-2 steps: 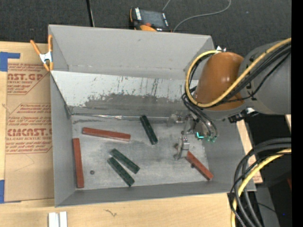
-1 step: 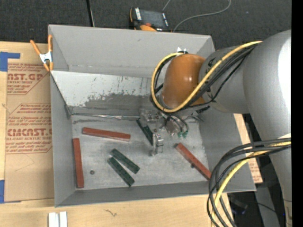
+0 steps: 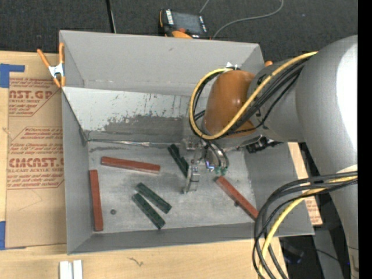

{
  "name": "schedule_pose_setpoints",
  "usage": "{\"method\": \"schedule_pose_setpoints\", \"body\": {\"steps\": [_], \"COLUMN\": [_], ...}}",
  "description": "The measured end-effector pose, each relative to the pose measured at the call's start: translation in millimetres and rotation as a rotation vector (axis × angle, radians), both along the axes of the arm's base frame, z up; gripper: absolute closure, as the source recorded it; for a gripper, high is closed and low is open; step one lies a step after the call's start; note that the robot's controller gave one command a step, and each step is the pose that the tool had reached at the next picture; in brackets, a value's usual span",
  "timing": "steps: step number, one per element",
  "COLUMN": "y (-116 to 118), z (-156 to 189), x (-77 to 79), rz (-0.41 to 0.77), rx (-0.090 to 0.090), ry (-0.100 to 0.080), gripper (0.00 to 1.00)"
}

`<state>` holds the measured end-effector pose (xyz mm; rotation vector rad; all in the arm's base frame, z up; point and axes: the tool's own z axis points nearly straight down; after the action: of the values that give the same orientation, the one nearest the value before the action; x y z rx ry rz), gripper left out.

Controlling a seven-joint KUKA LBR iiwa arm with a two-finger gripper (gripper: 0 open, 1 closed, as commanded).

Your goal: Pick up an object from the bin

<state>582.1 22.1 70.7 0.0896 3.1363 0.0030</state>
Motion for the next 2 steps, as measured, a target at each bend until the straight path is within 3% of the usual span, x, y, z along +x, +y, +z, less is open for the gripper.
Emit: {"method": "schedule_pose_setpoints", "body": {"steps": [1, 2], "y": [0.3, 3.7], "z": [1.8, 56.5], "x": [1.1, 4.2], "rz": [0.001, 0.039], "rx": [0.0, -0.002], "ry": [-0.002, -0.003], "gripper": [1.0, 1.0]}}
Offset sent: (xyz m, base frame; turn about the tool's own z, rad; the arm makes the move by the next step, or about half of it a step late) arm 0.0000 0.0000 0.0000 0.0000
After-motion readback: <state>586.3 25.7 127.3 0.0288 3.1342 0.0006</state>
